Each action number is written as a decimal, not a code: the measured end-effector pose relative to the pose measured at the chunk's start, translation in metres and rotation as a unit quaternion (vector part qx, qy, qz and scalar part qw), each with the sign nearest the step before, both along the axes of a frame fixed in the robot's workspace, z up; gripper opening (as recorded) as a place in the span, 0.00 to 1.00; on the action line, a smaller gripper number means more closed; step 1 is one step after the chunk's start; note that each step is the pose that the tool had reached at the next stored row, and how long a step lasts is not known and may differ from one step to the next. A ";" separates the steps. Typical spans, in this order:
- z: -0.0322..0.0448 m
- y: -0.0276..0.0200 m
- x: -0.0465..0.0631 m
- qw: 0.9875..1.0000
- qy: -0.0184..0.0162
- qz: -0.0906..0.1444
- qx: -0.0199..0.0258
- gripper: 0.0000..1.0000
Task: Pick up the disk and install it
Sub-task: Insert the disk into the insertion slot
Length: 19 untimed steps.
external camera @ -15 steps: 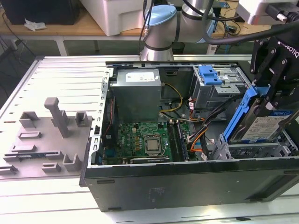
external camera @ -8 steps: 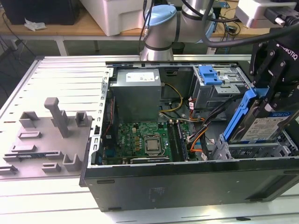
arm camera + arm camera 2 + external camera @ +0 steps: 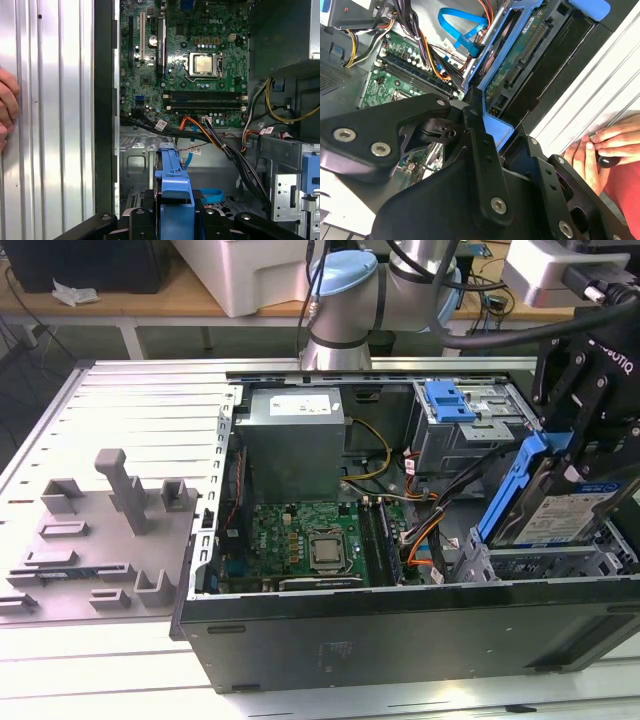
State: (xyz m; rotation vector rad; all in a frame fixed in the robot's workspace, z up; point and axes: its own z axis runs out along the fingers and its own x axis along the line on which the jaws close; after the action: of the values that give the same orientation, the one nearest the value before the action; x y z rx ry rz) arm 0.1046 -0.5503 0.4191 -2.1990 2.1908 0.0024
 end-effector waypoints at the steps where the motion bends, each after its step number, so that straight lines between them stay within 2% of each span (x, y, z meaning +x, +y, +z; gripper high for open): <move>1: -0.0003 0.0000 0.000 1.000 0.000 0.000 0.000 0.36; 19: -0.0063 0.0000 0.000 1.000 0.000 0.000 0.000 0.36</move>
State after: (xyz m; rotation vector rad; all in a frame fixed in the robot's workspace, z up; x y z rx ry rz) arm 0.1046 -0.5503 0.4128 -2.1990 2.1908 0.0024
